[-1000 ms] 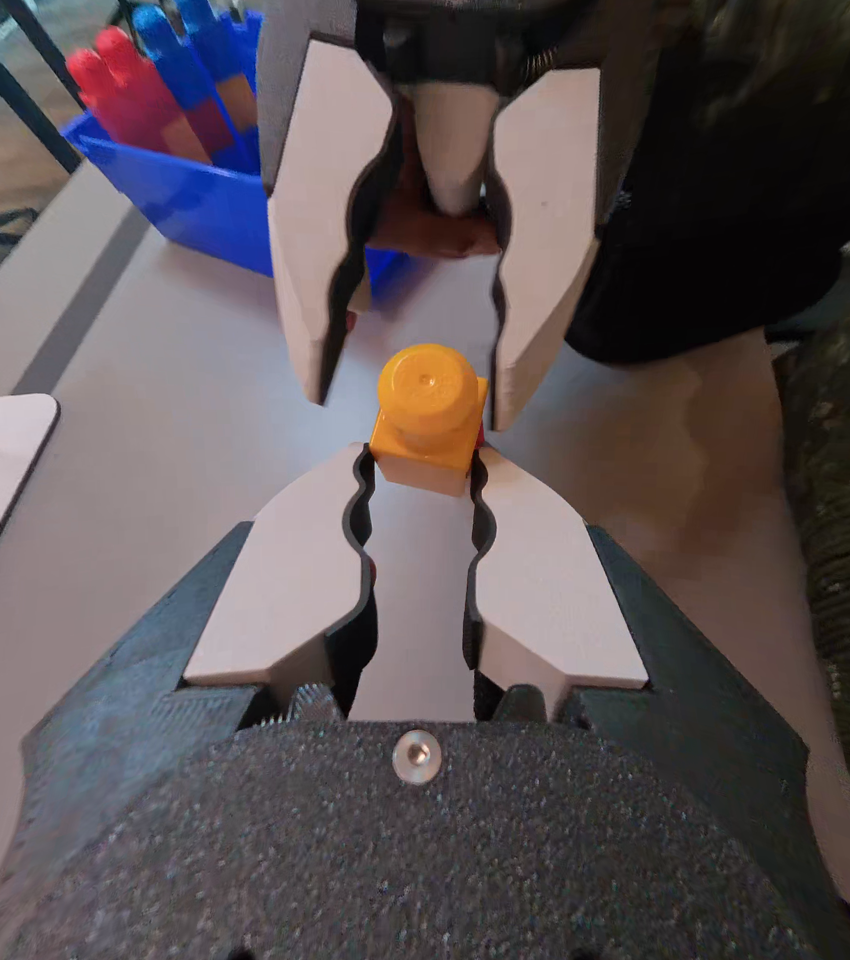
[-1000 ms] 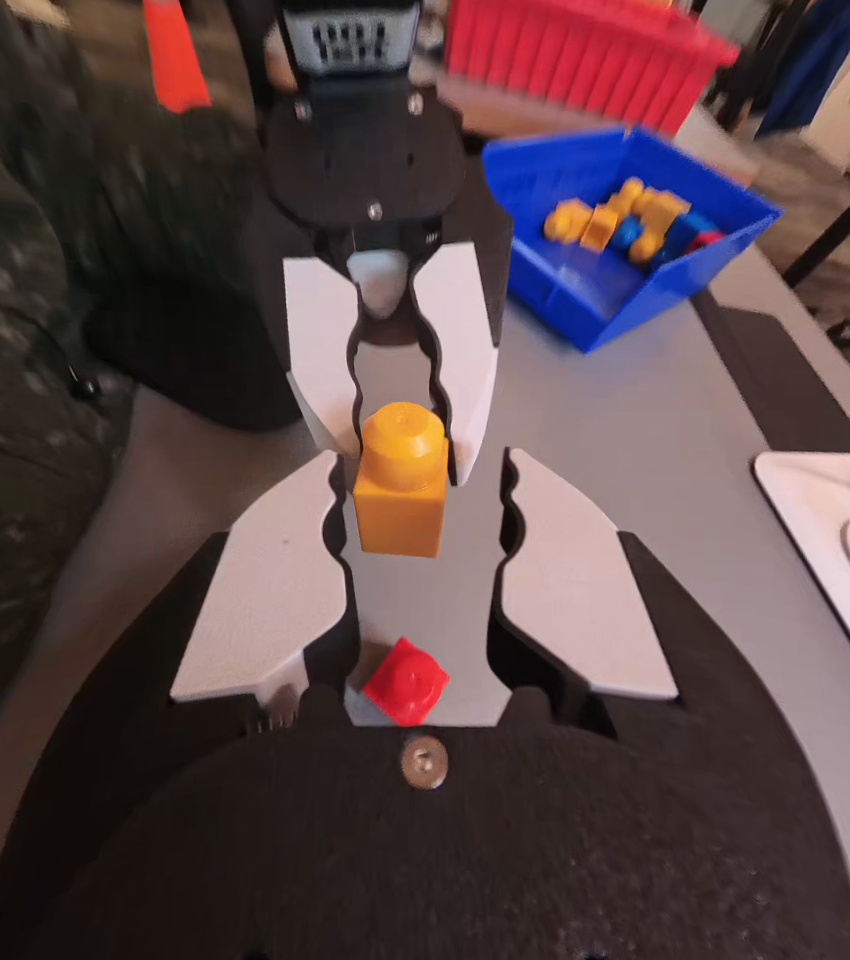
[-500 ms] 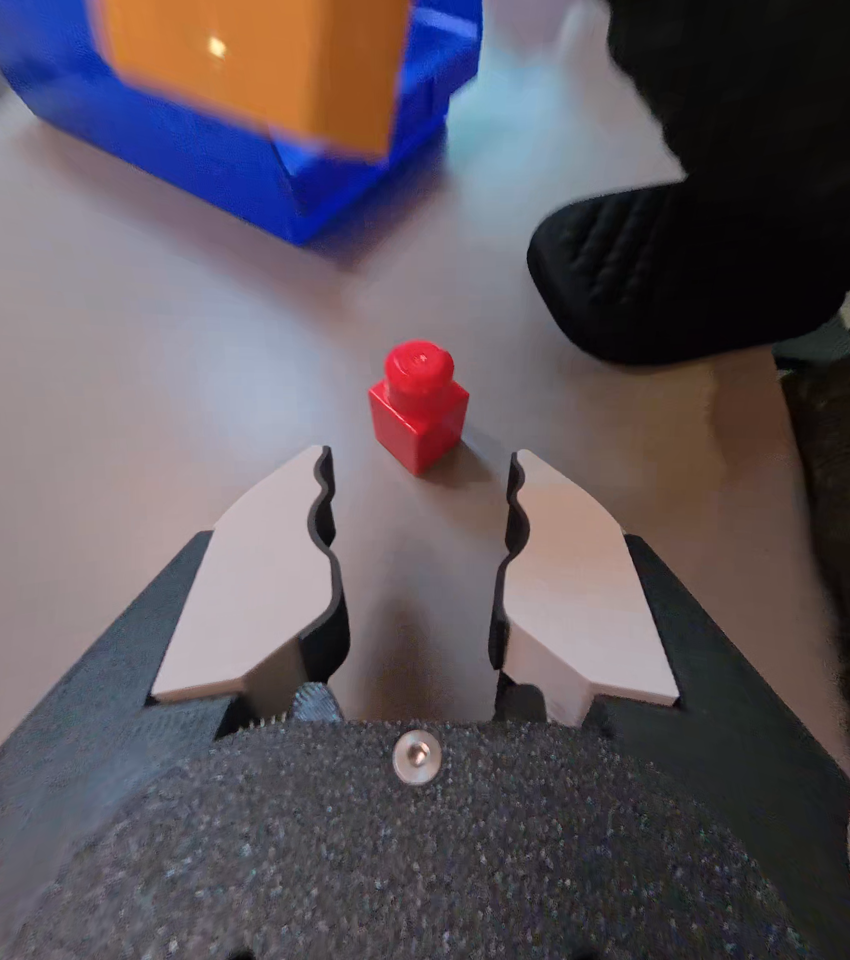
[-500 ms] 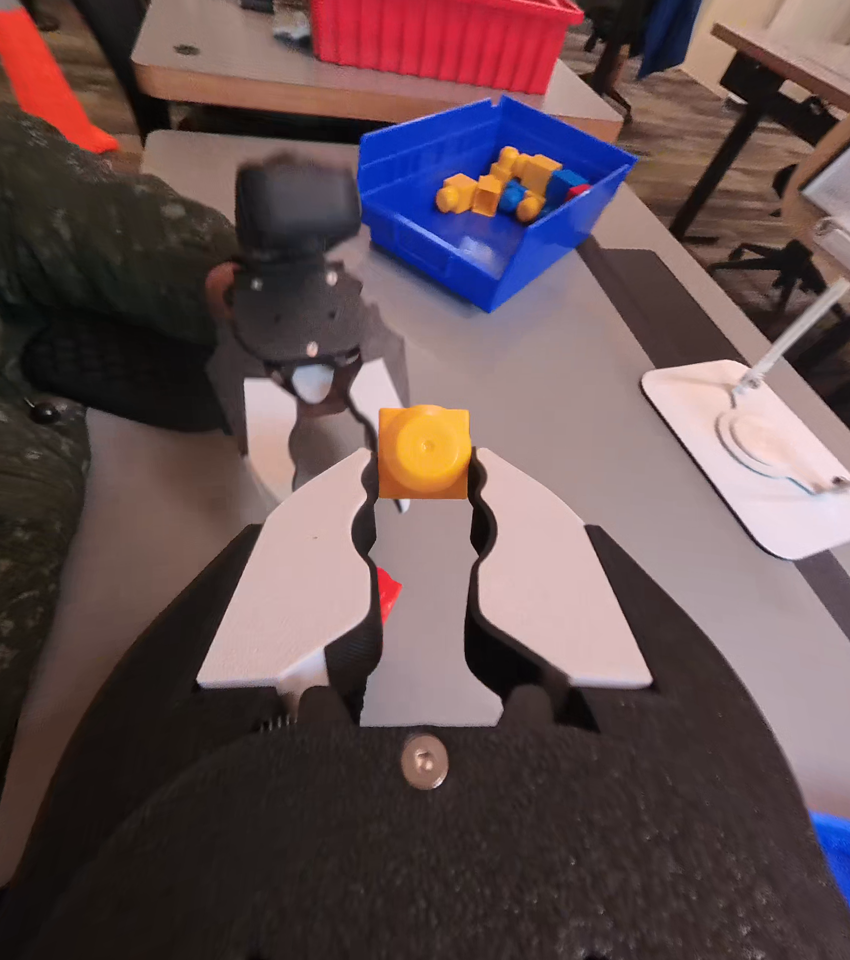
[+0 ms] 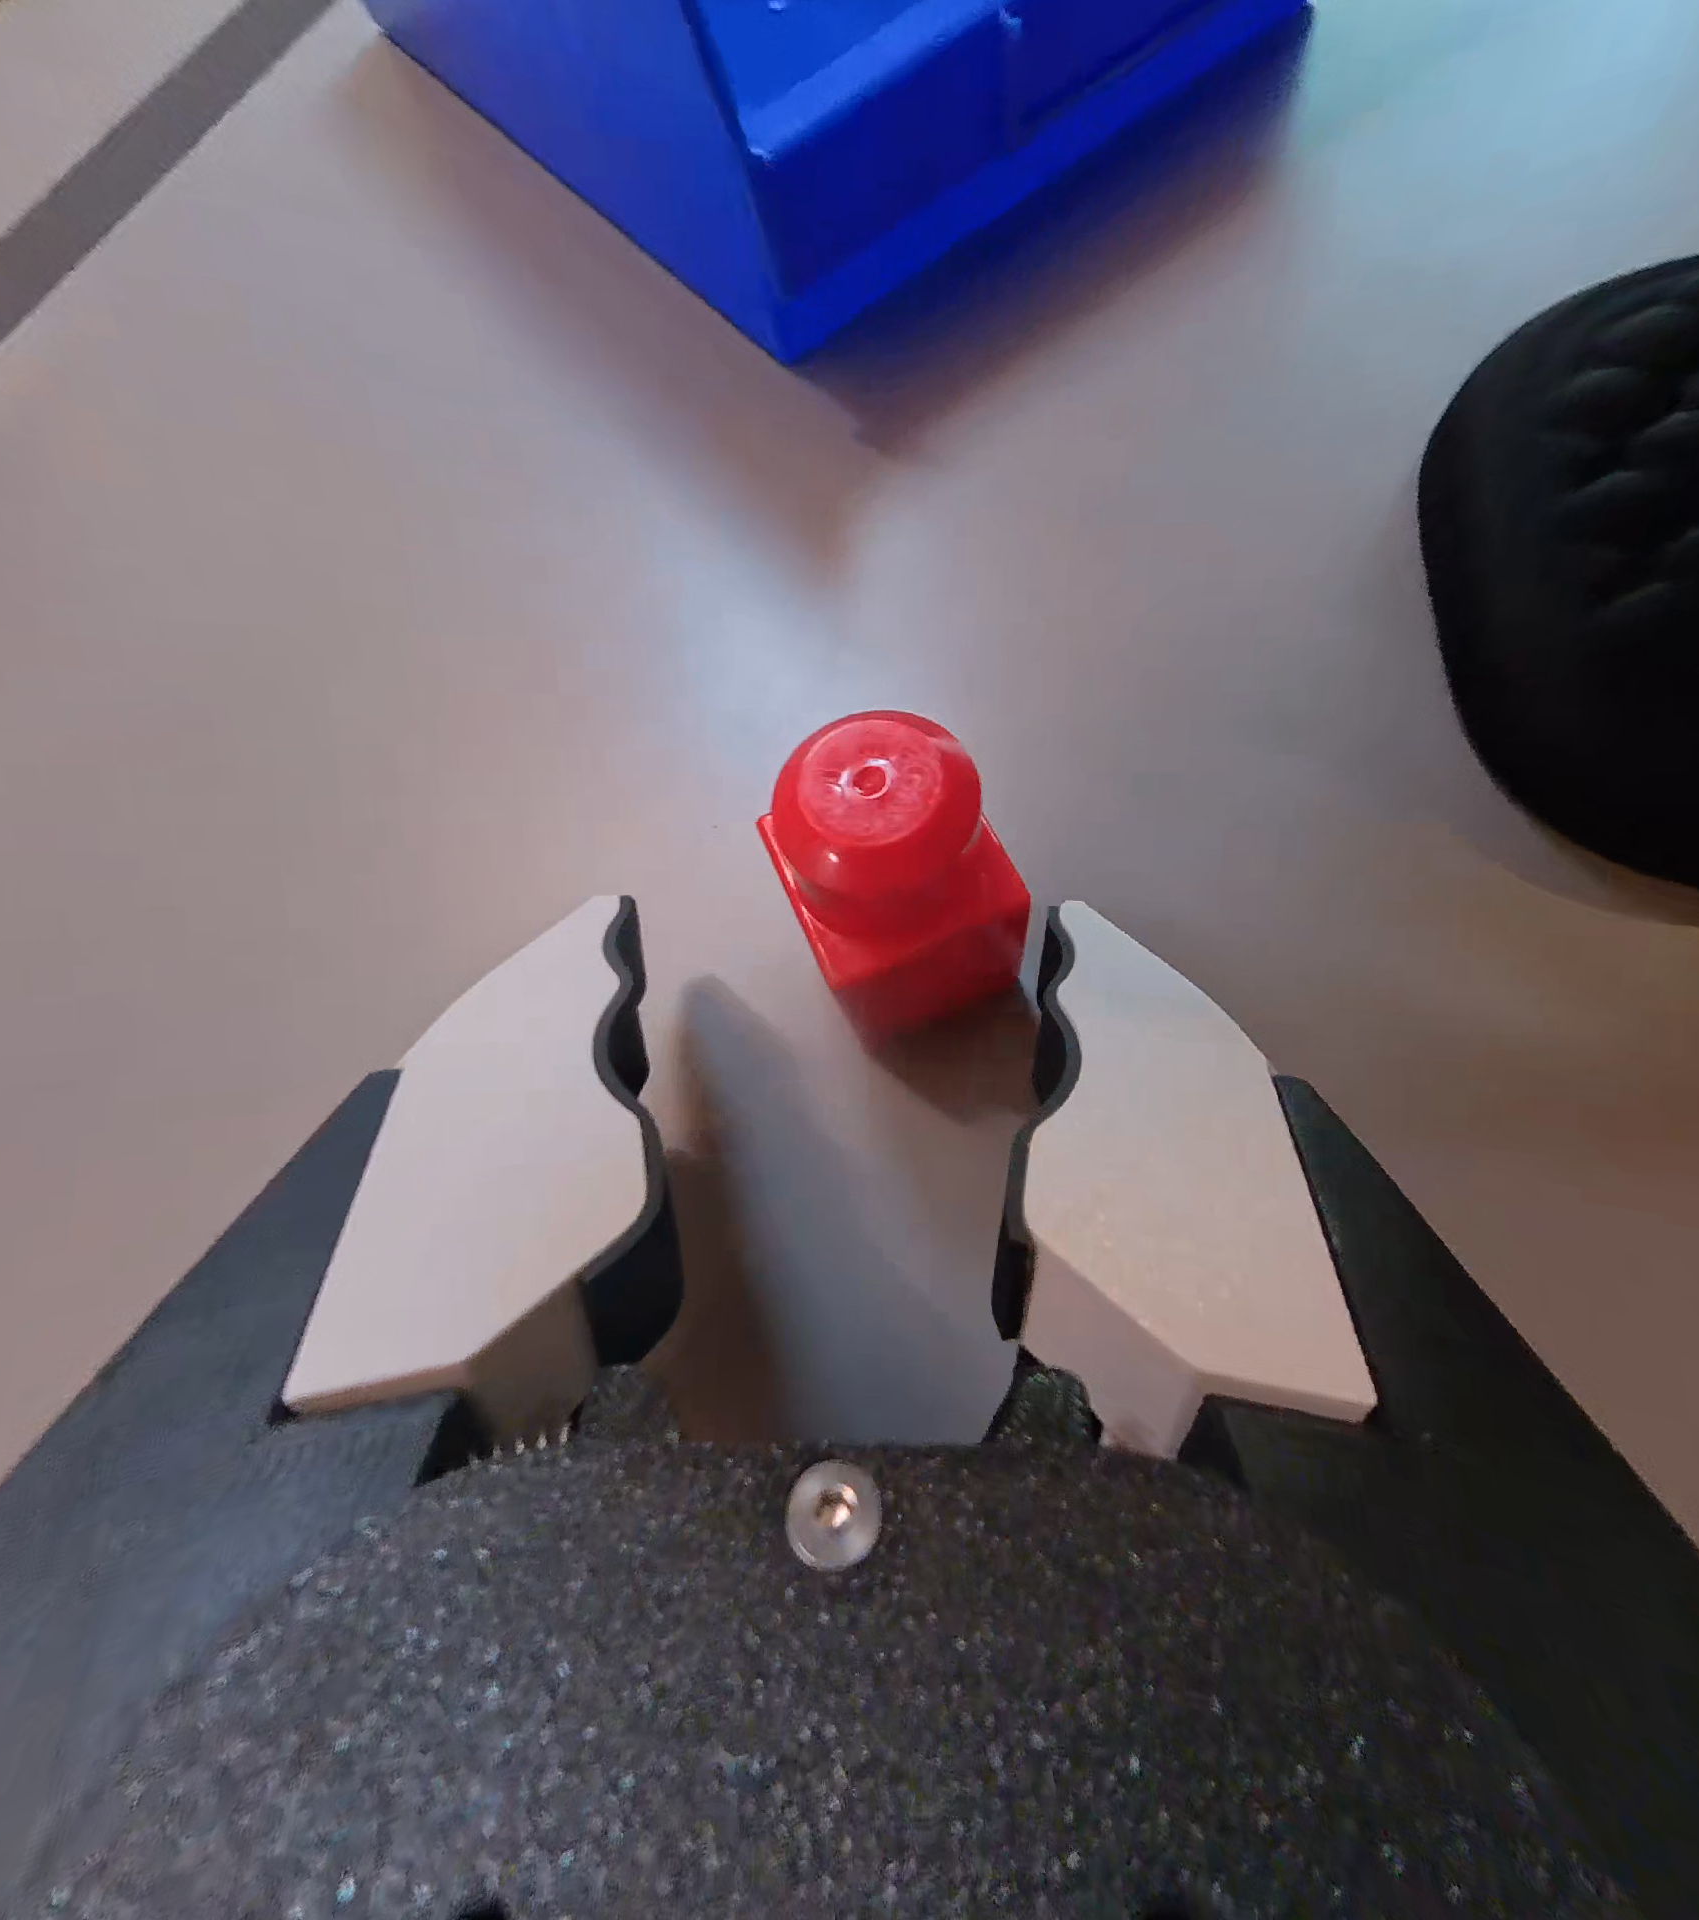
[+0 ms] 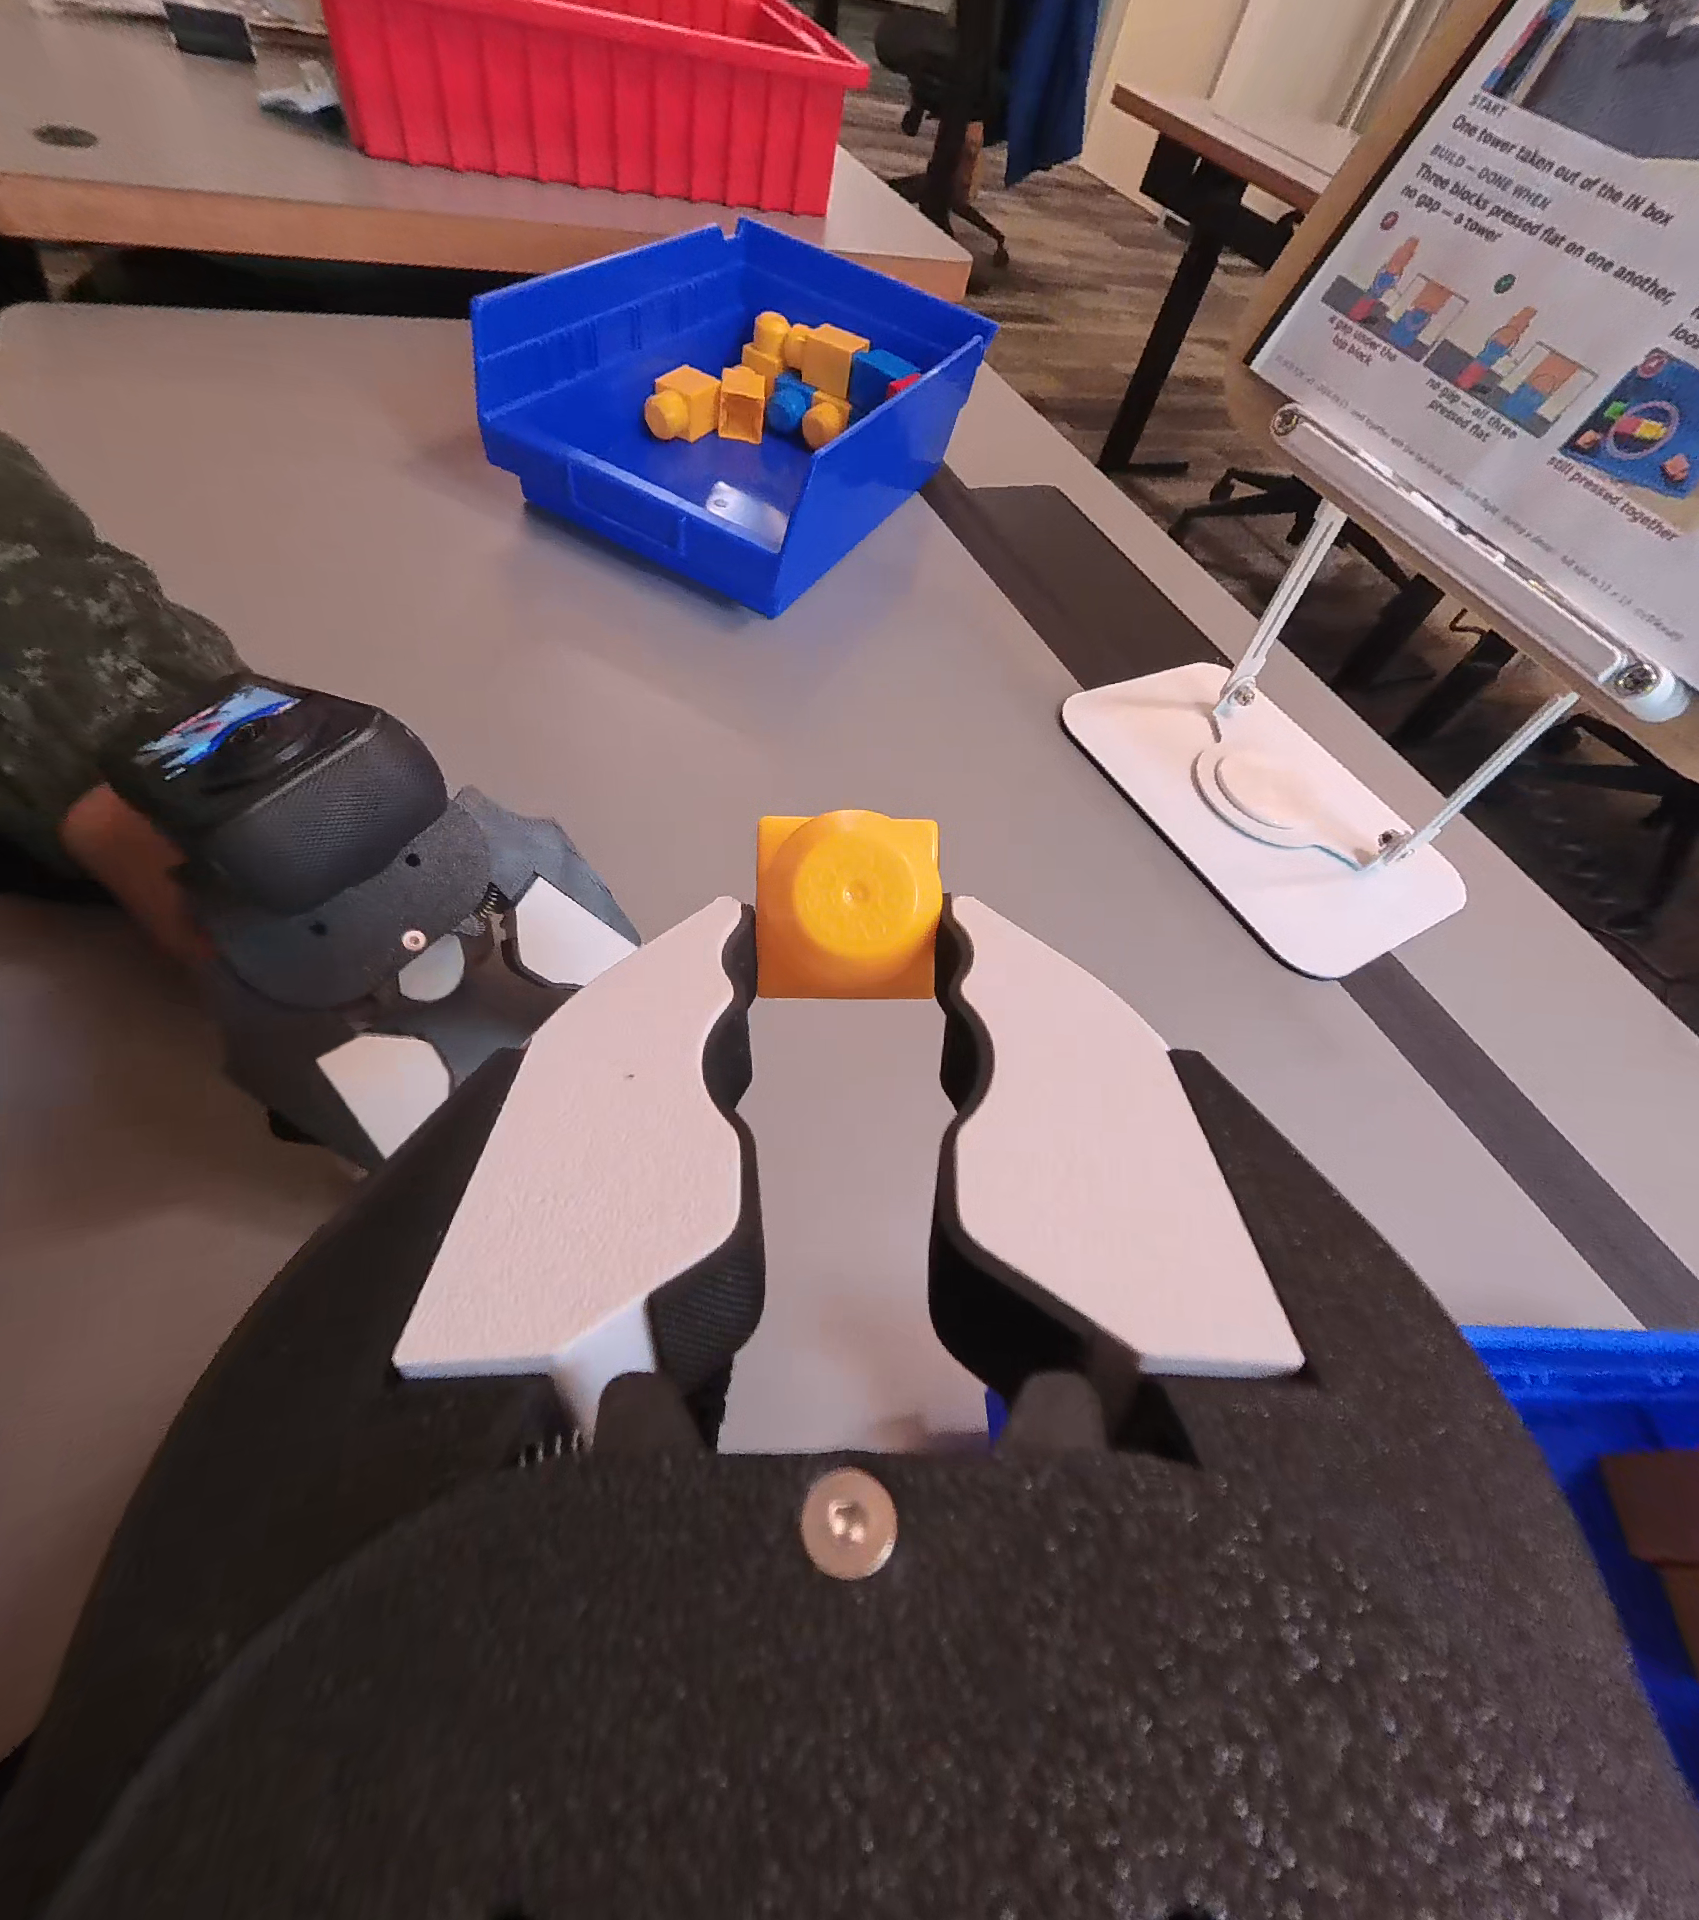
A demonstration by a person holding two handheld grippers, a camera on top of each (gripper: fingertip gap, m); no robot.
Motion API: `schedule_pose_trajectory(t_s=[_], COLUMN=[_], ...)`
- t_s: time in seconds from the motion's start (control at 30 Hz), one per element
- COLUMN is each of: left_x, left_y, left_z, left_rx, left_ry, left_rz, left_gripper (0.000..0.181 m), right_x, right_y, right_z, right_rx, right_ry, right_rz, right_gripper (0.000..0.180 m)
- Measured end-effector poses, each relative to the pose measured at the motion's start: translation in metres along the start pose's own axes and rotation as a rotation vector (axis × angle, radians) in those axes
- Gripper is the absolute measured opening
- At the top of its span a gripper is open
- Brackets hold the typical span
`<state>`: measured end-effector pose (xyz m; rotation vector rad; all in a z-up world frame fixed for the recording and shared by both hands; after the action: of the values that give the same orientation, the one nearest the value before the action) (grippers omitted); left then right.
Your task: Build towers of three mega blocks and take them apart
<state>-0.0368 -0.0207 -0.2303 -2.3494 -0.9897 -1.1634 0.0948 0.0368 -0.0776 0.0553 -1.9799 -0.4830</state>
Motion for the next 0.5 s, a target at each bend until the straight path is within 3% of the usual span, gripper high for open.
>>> schedule_pose_trajectory(t_s=[0.03,0.1,0.37,0.5], left_x=[0.001,0.001,0.018,0.017], left_y=[-0.001,0.0,-0.007,-0.012], left_z=[0.001,0.001,-0.03,-0.04], left_rx=[0.004,-0.025,-0.492,-0.559], left_ry=[0.0,-0.002,-0.005,-0.088], left_rz=[0.002,0.037,0.078,0.155], left_gripper=[0.067,0.039,0.037,0.037], right_x=[0.0,0.001,0.008,0.013], right_y=[0.0,-0.001,-0.015,-0.028], right_z=[0.001,0.004,0.004,0.003], right_rx=[0.0,0.009,0.157,0.327], right_ry=[0.002,0.006,0.028,-0.042], right_rz=[0.002,0.005,-0.045,-0.06], right_gripper=[0.033,0.033,0.033,0.033])
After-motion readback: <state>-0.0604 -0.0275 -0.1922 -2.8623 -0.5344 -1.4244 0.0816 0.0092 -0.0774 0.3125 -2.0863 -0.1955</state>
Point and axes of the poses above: each gripper's, where its closed fingertips meet, z out along the fingers, x out of its top, y = z × x across the jaws, the point moved 8 cm from there along -z, back along the fingers, and after that the axes turned 11 degrees about -z, right-handed, at the moved point
